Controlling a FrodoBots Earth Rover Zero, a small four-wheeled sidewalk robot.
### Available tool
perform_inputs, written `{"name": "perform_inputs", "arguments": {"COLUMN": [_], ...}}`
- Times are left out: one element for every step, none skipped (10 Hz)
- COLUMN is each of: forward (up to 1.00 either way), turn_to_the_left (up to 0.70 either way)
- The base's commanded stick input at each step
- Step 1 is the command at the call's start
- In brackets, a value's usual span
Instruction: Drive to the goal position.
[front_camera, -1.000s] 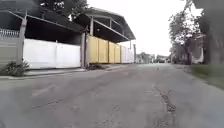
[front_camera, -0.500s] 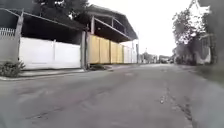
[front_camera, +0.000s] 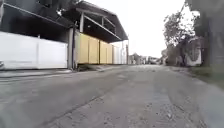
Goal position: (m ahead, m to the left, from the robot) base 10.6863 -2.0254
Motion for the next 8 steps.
{"name": "perform_inputs", "arguments": {"forward": [1.00,1.00,1.00,1.00,1.00,1.00,1.00,1.00], "turn_to_the_left": [0.00,0.00,0.00,0.00,0.00,0.00,0.00,0.08]}}
